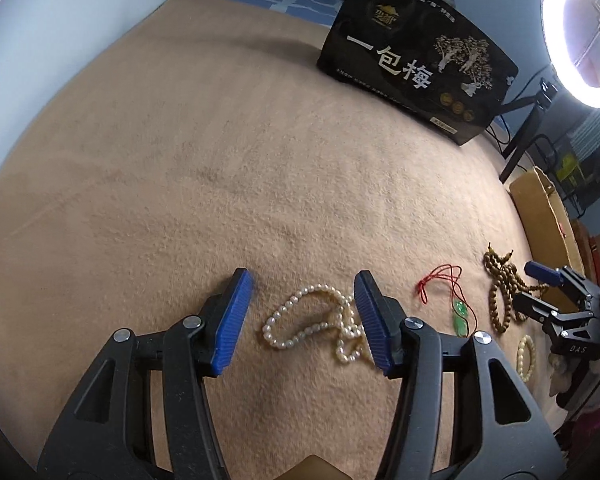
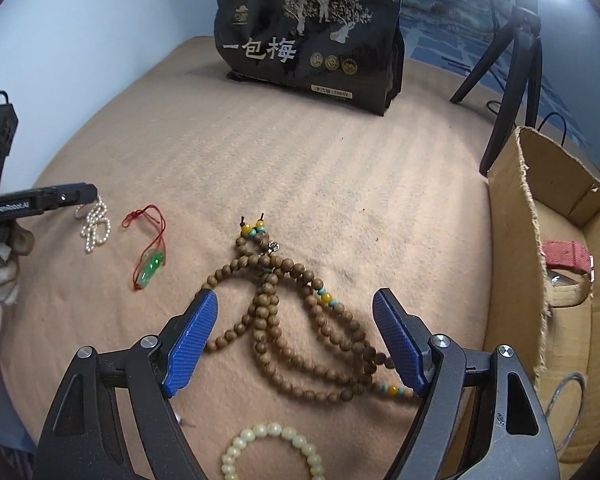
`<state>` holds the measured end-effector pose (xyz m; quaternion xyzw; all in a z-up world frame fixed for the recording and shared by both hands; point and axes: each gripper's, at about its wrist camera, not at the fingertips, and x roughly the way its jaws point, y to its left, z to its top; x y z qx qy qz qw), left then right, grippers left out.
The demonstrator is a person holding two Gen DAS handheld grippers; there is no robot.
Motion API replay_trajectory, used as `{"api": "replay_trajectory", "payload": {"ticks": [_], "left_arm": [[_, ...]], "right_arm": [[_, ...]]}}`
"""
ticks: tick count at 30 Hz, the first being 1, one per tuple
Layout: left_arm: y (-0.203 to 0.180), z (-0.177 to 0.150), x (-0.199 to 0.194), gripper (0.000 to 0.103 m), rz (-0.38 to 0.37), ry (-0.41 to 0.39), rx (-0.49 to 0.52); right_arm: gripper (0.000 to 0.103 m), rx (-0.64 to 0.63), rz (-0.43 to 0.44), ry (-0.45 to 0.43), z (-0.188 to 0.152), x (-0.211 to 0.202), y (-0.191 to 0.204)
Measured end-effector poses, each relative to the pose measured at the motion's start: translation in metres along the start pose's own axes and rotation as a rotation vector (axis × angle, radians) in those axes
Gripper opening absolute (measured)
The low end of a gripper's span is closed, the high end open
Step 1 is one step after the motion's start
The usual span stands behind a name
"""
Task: Organize jewelry
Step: 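Grasp the pearl necklace with the left gripper while the right gripper grasps the wooden bead strand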
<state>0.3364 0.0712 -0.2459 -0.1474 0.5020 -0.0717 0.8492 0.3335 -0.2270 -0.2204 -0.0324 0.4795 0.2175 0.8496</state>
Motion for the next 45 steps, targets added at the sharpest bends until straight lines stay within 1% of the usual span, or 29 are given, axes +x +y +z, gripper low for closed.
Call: {"api": "replay_trajectory", "payload": {"ticks": [5,7,12,16,18,22,26,29,31,34,37,39,40,41,42,43,44,45], "left_arm": [[-0.006,-0.003,0.002,0.055,-0.017,0.010,0.017],[-0.016,-0.008,0.001,0.055,-0.011,0.016,0.058],[-0.039,-0.020,0.002,0.057,0.053,0.010,0.169],[-0.056,-0.028,0.006,0.058,0.132,-0.002,0.258],[-0.059,-0.031,0.007,0.058,0.149,-0.010,0.278],[-0.061,-0.031,0.010,0.058,0.170,-0.018,0.284],[-0.060,-0.032,0.009,0.058,0.171,-0.025,0.286],[-0.060,-0.032,0.009,0.058,0.169,-0.029,0.289],[-0.060,-0.031,0.008,0.057,0.167,-0.030,0.289],[-0.060,-0.032,0.009,0.057,0.169,-0.034,0.294],[-0.061,-0.032,0.009,0.054,0.168,-0.039,0.295],[-0.061,-0.032,0.009,0.050,0.166,-0.041,0.291],[-0.061,-0.032,0.009,0.046,0.166,-0.043,0.290],[-0.061,-0.032,0.008,0.043,0.165,-0.045,0.289],[-0.061,-0.032,0.008,0.041,0.163,-0.047,0.288],[-0.061,-0.032,0.008,0.035,0.162,-0.051,0.288],[-0.061,-0.033,0.008,0.029,0.161,-0.054,0.288],[-0.061,-0.034,0.008,0.025,0.158,-0.056,0.288]], "right_arm": [[0.080,0.023,0.015,0.017,0.002,0.011,-0.004],[0.080,0.031,0.027,0.024,0.003,0.015,-0.005],[0.080,0.022,0.047,0.025,0.002,0.019,-0.001],[0.080,0.001,0.051,0.031,0.001,0.022,0.004],[0.080,-0.011,0.048,0.035,0.002,0.025,0.007],[0.080,-0.036,0.035,0.044,0.003,0.032,0.011],[0.080,-0.060,0.020,0.054,0.004,0.034,0.014],[0.080,-0.029,0.034,0.059,0.005,0.035,0.009],[0.080,-0.033,0.015,0.060,0.004,0.035,0.007],[0.080,-0.038,0.011,0.064,0.003,0.036,0.006],[0.080,-0.085,-0.032,0.078,0.002,0.041,0.012],[0.079,-0.091,-0.046,0.079,0.002,0.043,0.015],[0.075,-0.088,-0.045,0.077,0.003,0.043,0.016],[0.071,-0.085,-0.043,0.070,0.003,0.043,0.016],[0.064,-0.085,-0.039,0.064,0.003,0.043,0.017],[0.055,-0.087,-0.038,0.059,0.001,0.041,0.019],[0.050,-0.089,-0.037,0.054,0.000,0.039,0.019],[0.039,-0.089,-0.033,0.051,0.000,0.039,0.021]]}}
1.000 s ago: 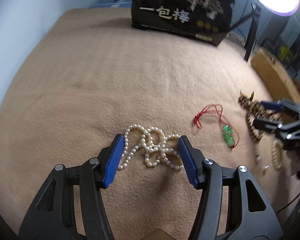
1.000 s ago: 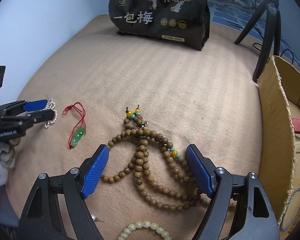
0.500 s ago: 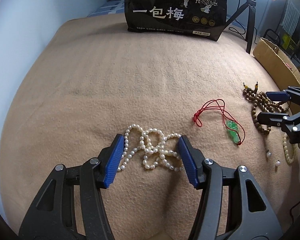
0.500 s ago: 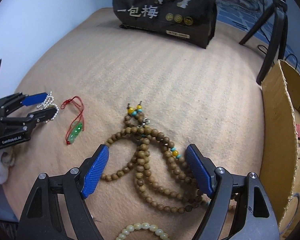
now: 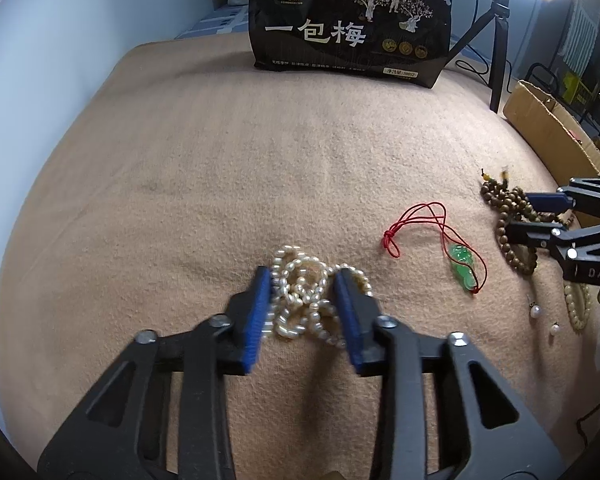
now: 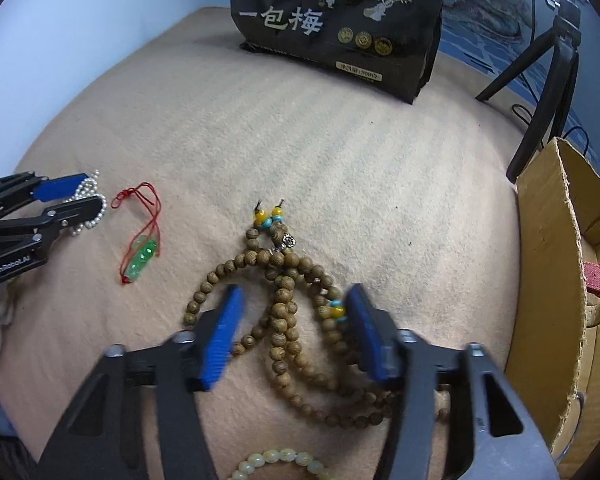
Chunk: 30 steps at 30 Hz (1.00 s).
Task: Organize jewelry
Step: 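Grasp the pearl necklace with the left gripper while the right gripper grasps the wooden bead strand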
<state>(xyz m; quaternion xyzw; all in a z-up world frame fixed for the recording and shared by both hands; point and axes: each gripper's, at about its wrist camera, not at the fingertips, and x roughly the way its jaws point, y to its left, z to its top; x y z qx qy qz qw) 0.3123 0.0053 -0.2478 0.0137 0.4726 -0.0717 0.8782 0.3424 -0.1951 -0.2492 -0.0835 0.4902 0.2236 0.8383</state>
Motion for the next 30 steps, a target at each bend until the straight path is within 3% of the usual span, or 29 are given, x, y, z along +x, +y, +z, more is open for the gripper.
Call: {"api": "replay_trajectory", "payload": {"ticks": [1,2,8,19,30], "left_arm": [[0.000,-0.001,0.000,0.019,-0.002,-0.003,0.001],[-0.001,-0.002,0.000,0.017,-0.002,-0.007,0.002],[-0.002,-0.008,-0.005,0.008,-0.010,-0.027,-0.012],[-0.002,-0.013,-0.029,0.005,-0.015,-0.073,-0.039],[-0.015,-0.009,-0.080,0.005,-0.040,-0.148,-0.026]], "right_arm": [[0.027,0.000,0.003,-0.003,0.000,-0.001,0.000],[0.023,0.000,0.010,-0.006,0.000,-0.002,0.002],[0.012,0.005,0.000,-0.027,-0.005,-0.005,0.008],[0.011,0.046,0.022,-0.114,-0.012,-0.038,0.005],[0.011,0.052,0.020,-0.208,-0.016,-0.095,0.009]]}}
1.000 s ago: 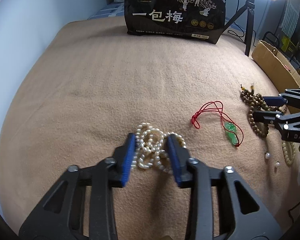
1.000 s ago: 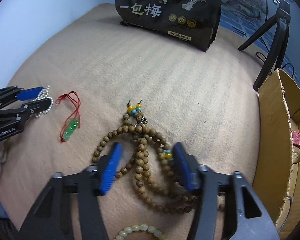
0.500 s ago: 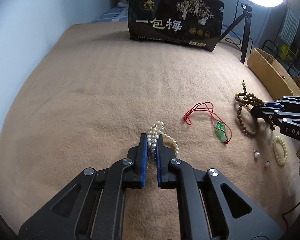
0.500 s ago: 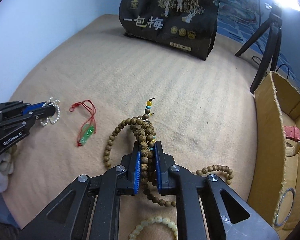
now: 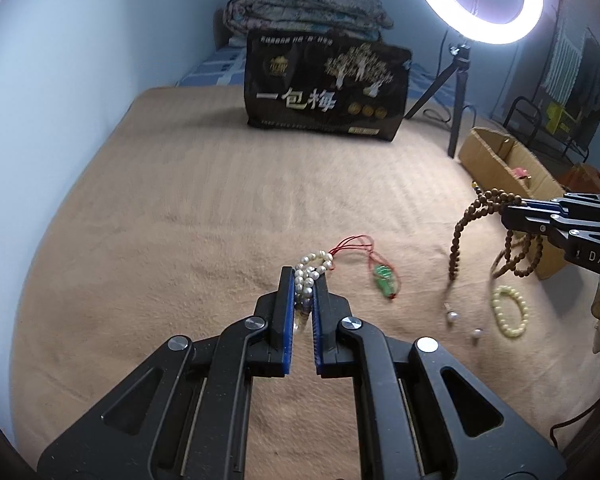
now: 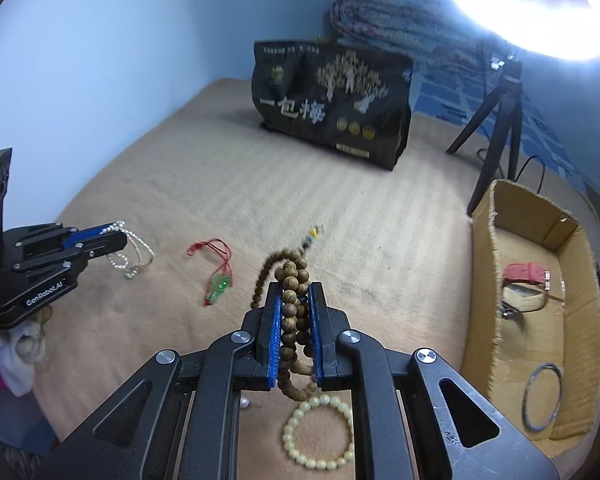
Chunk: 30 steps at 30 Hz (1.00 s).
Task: Organize jewelry
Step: 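Grasp the pearl necklace with the left gripper while the right gripper grasps the wooden bead strand, then carry the pearls and wooden beads into the cardboard box and release both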
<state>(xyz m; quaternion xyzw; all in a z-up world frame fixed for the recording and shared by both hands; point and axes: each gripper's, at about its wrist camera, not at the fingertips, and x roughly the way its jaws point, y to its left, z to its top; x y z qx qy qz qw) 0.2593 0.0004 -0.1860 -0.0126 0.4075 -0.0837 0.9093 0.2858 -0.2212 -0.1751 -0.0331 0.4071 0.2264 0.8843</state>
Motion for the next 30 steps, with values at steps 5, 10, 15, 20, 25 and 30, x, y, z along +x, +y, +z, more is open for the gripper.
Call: {"api": "replay_trajectory", "payload": {"ticks": [5,10,15,20,25,30], "left_arm": [[-0.010,0.004,-0.023,0.005,-0.014,-0.031,0.012],[-0.024,0.007,-0.046,0.005,-0.035,-0.061,0.027],[-0.041,0.012,-0.068,0.005,-0.061,-0.091,0.052],[-0.059,0.016,-0.085,0.005,-0.099,-0.118,0.072],[-0.082,0.021,-0.100,0.005,-0.133,-0.141,0.106],[-0.109,0.028,-0.108,0.005,-0.177,-0.152,0.137]], "right_arm": [[0.011,-0.004,-0.011,-0.034,0.001,-0.028,0.001],[0.011,0.007,-0.018,-0.074,0.001,-0.060,0.000],[0.011,0.012,-0.029,-0.110,-0.001,-0.088,-0.003],[0.011,0.030,-0.046,-0.146,-0.006,-0.116,-0.009],[0.011,0.048,-0.061,-0.177,-0.010,-0.140,-0.019],[0.011,0.070,-0.086,-0.203,-0.015,-0.160,-0.035]]}}
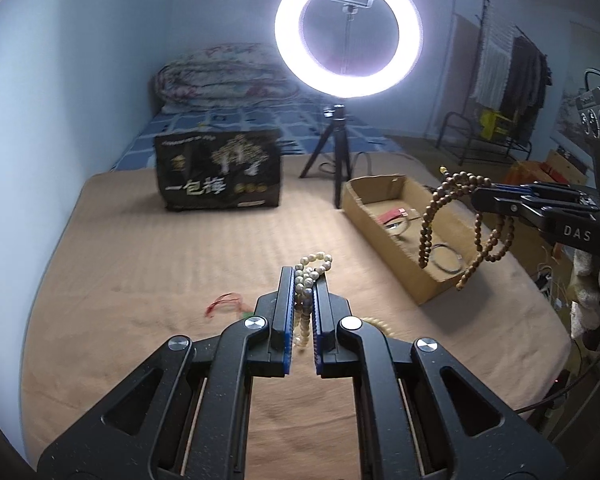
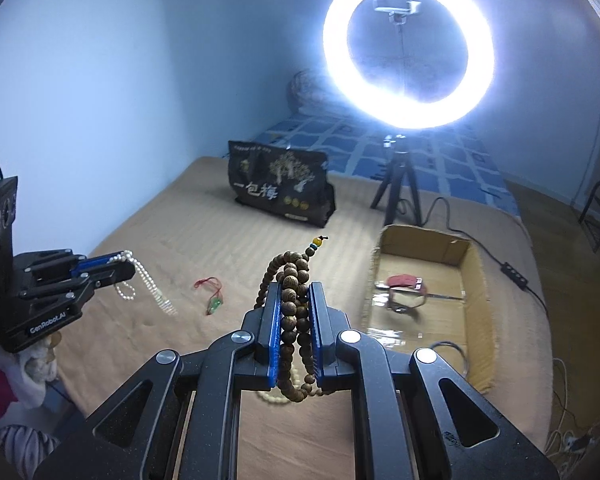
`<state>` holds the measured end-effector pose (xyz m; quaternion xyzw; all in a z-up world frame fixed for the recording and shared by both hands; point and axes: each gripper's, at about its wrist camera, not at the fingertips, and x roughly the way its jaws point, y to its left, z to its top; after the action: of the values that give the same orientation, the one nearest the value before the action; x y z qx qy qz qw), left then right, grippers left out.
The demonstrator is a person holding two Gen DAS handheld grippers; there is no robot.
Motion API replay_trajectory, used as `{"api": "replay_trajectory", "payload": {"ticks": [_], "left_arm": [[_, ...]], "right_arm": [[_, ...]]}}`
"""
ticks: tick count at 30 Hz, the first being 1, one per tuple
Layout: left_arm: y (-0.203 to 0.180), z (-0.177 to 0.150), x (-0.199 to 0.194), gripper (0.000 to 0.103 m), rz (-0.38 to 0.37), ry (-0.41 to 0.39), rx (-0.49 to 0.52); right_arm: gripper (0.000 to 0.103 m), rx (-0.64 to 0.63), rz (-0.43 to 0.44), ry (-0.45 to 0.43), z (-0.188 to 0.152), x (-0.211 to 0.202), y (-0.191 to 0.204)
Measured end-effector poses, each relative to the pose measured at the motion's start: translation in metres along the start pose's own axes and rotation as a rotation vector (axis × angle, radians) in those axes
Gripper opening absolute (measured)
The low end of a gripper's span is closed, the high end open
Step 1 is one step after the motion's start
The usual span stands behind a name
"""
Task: Organize jewelry
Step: 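Carry the pearls and wooden beads into the cardboard box and release both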
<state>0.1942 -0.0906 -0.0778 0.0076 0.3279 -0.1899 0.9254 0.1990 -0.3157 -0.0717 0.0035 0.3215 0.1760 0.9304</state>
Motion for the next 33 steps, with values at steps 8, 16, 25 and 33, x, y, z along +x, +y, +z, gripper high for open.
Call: {"api": "replay_trajectory", "payload": {"ticks": [8,16,25,33], "left_arm": [[-0.039,0.018,0.014,0.005,-0.072,-0.004,0.034],[-0.069,0.032,0.040,0.005,-0.124,0.013,0.044],[-0.097,0.042,0.080,0.005,-0.168,0.040,0.047],[-0.117,0.055,0.115,0.005,-0.202,0.043,0.054]], "right_arm": [[0.011,0.035,-0.058,-0.023,0.001,-0.019,-0.035],[0.011,0.086,-0.112,-0.025,0.001,-0.019,-0.073],[0.011,0.130,-0.145,-0.023,-0.001,-0.005,-0.106],[0.011,0.165,-0.154,-0.020,0.001,0.018,-0.131]]}}
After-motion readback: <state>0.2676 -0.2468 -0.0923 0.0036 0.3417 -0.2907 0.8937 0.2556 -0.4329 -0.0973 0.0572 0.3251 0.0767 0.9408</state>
